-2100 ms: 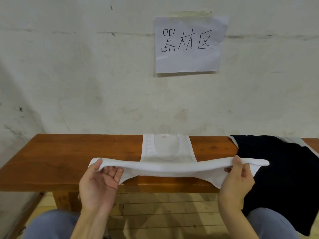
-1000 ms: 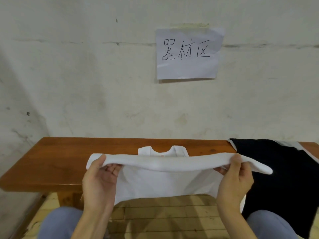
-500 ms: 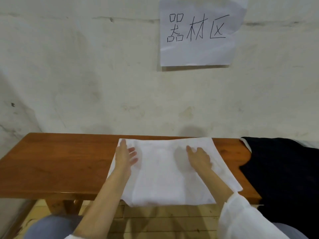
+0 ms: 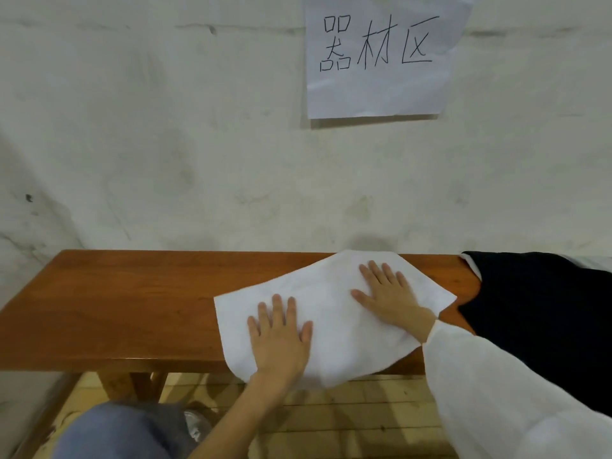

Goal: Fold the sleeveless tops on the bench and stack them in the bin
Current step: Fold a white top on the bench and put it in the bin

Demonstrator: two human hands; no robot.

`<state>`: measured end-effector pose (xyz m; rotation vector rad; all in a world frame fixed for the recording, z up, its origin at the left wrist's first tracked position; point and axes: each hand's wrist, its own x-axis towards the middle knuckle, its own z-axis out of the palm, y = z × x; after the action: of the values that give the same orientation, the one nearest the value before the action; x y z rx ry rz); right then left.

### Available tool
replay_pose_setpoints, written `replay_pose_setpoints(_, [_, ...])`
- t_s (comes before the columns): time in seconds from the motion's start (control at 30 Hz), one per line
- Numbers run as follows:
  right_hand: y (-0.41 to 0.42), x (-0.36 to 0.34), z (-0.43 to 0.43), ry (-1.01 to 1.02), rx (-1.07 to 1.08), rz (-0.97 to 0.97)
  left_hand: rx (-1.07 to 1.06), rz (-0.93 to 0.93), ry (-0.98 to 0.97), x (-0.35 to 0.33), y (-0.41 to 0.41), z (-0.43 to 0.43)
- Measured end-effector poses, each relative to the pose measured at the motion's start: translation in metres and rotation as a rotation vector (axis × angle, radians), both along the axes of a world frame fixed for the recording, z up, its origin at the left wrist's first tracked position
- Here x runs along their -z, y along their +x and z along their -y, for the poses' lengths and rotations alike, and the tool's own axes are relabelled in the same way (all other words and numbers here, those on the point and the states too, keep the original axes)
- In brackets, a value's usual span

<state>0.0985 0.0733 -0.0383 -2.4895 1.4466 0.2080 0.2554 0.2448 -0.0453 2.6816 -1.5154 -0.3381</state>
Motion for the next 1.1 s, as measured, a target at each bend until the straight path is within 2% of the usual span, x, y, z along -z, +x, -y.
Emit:
replay_pose_setpoints(0.07, [0.004,-0.006,-0.006,0.015,0.019,-0.007,0.007,0.052,-0.001,-0.010,-0.008,-0.006])
replay_pose_setpoints(0.17, [0.018,-0.006,-0.048,-0.162,0.170,0.046,0.061,0.146,-0.107,-0.024,-0.002,0.004])
replay_pose_setpoints(0.23, [0.024,-0.001,-0.081,-0.204,0.291,0.079,0.157,0.125,-0.158,-0.019,0.007,0.021])
replay_pose_setpoints(0.33, [0.026,0.018,-0.104,-0.153,0.422,0.101,0.321,0.060,-0.121,0.001,0.011,0.037])
replay_pose_setpoints(0.47, [0.022,0.032,-0.087,-0.206,0.288,0.076,0.249,0.050,-0.096,0.014,0.001,0.031])
replay_pose_setpoints(0.6, [0.011,0.021,-0.055,-0.141,-0.111,0.080,0.055,-0.011,0.001,0.008,-0.015,0.005])
replay_pose_setpoints(0.7, [0.003,0.014,-0.037,-0.100,-0.294,0.127,0.050,0.042,0.064,-0.012,-0.020,-0.007])
replay_pose_setpoints(0.8, [-0.001,0.012,-0.037,-0.119,-0.241,0.270,0.140,0.141,-0.122,-0.026,-0.007,0.012])
replay_pose_setpoints(0.9, [-0.010,0.013,-0.044,-0.103,-0.021,0.449,0.269,-0.190,-0.349,-0.017,0.018,0.052])
replay_pose_setpoints(0.93, [-0.015,0.014,-0.045,-0.095,0.009,0.423,0.347,-0.254,-0.339,-0.011,0.026,0.062])
replay_pose_setpoints(0.97, [-0.018,0.016,-0.045,-0.093,0.011,0.371,0.439,-0.239,-0.287,-0.006,0.032,0.068])
replay_pose_setpoints(1.03, [-0.019,0.020,-0.042,-0.093,-0.029,0.255,0.564,-0.078,-0.179,0.007,0.040,0.070])
replay_pose_setpoints(1.1, [-0.018,0.022,-0.040,-0.106,-0.064,0.163,0.568,0.019,-0.157,0.014,0.041,0.064])
